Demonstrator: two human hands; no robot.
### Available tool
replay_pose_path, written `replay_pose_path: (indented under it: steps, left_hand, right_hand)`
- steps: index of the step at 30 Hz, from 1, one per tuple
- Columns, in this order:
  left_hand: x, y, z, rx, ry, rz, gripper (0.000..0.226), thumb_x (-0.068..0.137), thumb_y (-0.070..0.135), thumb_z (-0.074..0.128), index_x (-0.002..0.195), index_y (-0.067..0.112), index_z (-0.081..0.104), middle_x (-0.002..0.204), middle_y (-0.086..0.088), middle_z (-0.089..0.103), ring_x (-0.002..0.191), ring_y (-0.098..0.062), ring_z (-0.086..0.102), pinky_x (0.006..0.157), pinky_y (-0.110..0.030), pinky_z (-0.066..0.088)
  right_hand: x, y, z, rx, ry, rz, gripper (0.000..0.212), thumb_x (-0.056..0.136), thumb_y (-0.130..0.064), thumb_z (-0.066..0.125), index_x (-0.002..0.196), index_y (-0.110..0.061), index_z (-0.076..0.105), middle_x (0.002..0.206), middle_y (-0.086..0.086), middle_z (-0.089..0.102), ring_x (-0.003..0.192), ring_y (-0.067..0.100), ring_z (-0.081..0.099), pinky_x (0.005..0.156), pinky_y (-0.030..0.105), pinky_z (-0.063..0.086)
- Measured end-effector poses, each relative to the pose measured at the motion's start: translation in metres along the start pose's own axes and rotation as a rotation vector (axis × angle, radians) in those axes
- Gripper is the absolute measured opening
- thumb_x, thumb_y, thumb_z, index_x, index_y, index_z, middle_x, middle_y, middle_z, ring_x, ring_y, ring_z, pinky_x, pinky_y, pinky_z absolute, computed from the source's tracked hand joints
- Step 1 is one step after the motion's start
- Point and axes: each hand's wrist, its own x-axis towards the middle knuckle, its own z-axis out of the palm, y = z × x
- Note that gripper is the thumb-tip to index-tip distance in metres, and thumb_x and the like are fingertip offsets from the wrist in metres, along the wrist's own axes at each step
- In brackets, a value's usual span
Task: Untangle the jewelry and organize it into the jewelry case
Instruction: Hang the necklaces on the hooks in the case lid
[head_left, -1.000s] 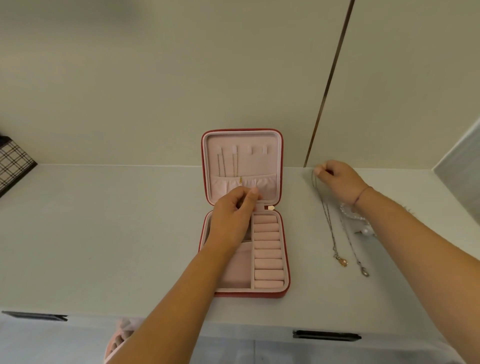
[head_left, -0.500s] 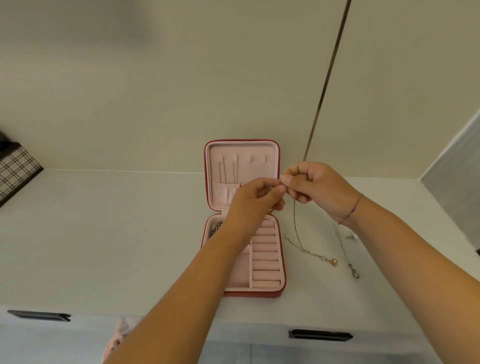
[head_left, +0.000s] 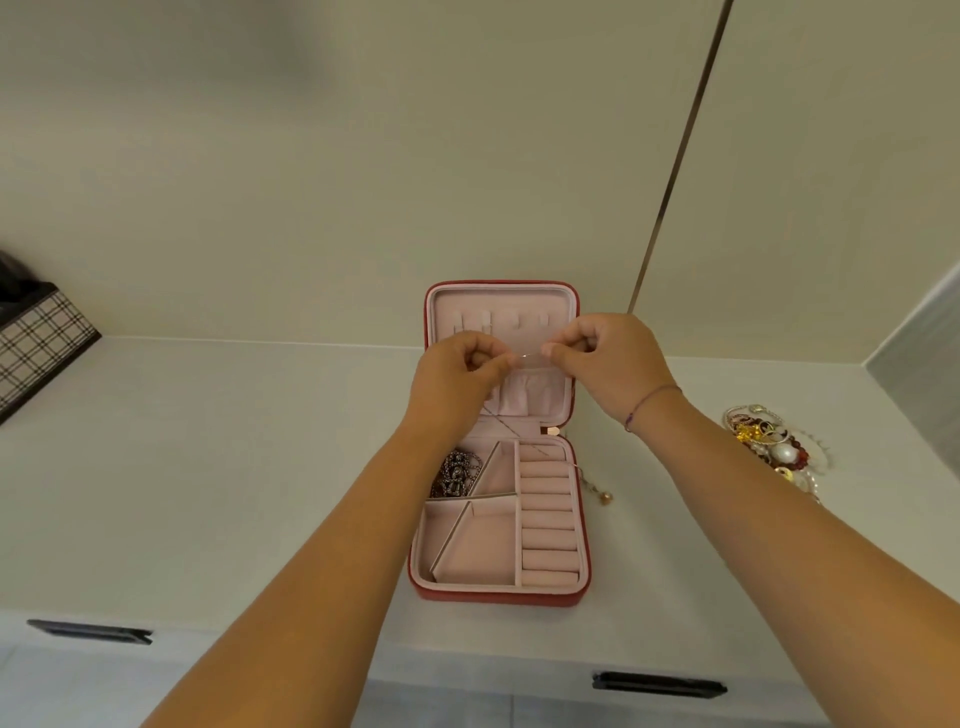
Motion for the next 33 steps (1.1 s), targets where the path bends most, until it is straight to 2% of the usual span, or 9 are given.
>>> replay_pose_path:
  steps: [4,8,11,14,18,24,27,30,33]
  left_hand:
    - [0.012,-0.001,0.003,0.159,0.15,0.062,0.008,0.083,0.018,0.072,0.081,0.011,0.07,0.059,0.009,0.055,0.048,0.001,0.047,0.051,-0.008,0.037]
    - [0.022,0.004,0.009,0.247,0.334,0.093,0.013,0.085,0.026,0.069,0.078,0.016,0.066,0.061,0.014,0.054,0.053,-0.001,0.048,0.052,-0.007,0.035]
    - [0.025,0.007,0.014,0.225,0.392,0.101,0.014,0.087,0.028,0.067,0.08,0.016,0.066,0.064,0.014,0.054,0.056,-0.001,0.049,0.053,-0.011,0.033]
    - [0.028,0.011,0.018,0.227,0.428,0.113,0.013,0.087,0.027,0.066,0.08,0.017,0.065,0.067,0.011,0.056,0.06,-0.006,0.05,0.058,-0.021,0.037]
    - [0.03,0.015,0.022,0.284,0.44,0.083,0.014,0.087,0.029,0.066,0.078,0.019,0.062,0.07,0.009,0.057,0.067,-0.013,0.055,0.061,-0.025,0.04]
    - [0.02,0.004,0.023,0.294,0.382,-0.021,0.015,0.088,0.031,0.065,0.081,0.018,0.064,0.072,0.008,0.06,0.068,-0.013,0.058,0.06,-0.025,0.042]
    - [0.009,-0.003,0.023,0.22,0.303,-0.063,0.017,0.089,0.027,0.064,0.085,0.012,0.07,0.068,0.005,0.064,0.061,-0.01,0.058,0.055,-0.016,0.041]
    - [-0.007,-0.006,0.024,-0.073,0.171,-0.202,0.015,0.09,0.019,0.063,0.091,0.008,0.073,0.063,-0.001,0.066,0.051,-0.009,0.059,0.06,-0.019,0.053]
    - [-0.023,-0.006,0.026,-0.352,0.081,-0.359,0.015,0.092,0.017,0.06,0.096,0.009,0.072,0.069,-0.004,0.069,0.062,-0.012,0.063,0.074,-0.031,0.058]
  right_hand:
    - [0.005,-0.003,0.012,-0.119,0.169,0.036,0.014,0.08,-0.03,0.072,0.071,-0.024,0.063,0.066,-0.01,0.059,0.067,0.013,0.058,0.064,0.028,0.048]
    - [0.008,-0.008,0.023,-0.196,0.298,0.021,0.017,0.081,-0.039,0.069,0.076,-0.024,0.063,0.071,-0.01,0.057,0.071,0.014,0.057,0.061,0.027,0.045]
    - [0.012,-0.011,0.03,-0.205,0.382,0.002,0.02,0.083,-0.04,0.067,0.077,-0.022,0.061,0.067,-0.013,0.053,0.065,0.012,0.053,0.055,0.024,0.037]
    - [0.015,-0.011,0.034,-0.212,0.449,0.006,0.021,0.084,-0.04,0.065,0.076,-0.022,0.059,0.065,-0.012,0.052,0.063,0.011,0.051,0.052,0.025,0.036]
    - [0.017,-0.009,0.04,-0.259,0.477,-0.011,0.02,0.086,-0.037,0.063,0.077,-0.02,0.058,0.066,-0.01,0.054,0.061,0.012,0.049,0.05,0.025,0.033]
    - [0.003,0.001,0.046,-0.355,0.395,-0.058,0.02,0.087,-0.034,0.063,0.079,-0.016,0.06,0.071,-0.001,0.065,0.064,0.02,0.057,0.053,0.028,0.041]
    - [-0.007,0.011,0.044,-0.315,0.284,-0.004,0.013,0.087,-0.032,0.064,0.088,-0.019,0.066,0.079,-0.005,0.067,0.071,0.017,0.059,0.06,0.03,0.048]
    - [-0.021,0.022,0.04,-0.11,0.087,0.038,0.015,0.086,-0.029,0.066,0.096,-0.019,0.07,0.075,-0.012,0.06,0.069,0.006,0.056,0.067,0.025,0.047]
    - [-0.037,0.024,0.035,0.112,-0.064,0.029,0.014,0.085,-0.024,0.067,0.098,-0.023,0.072,0.082,-0.008,0.068,0.079,0.006,0.063,0.075,0.024,0.05]
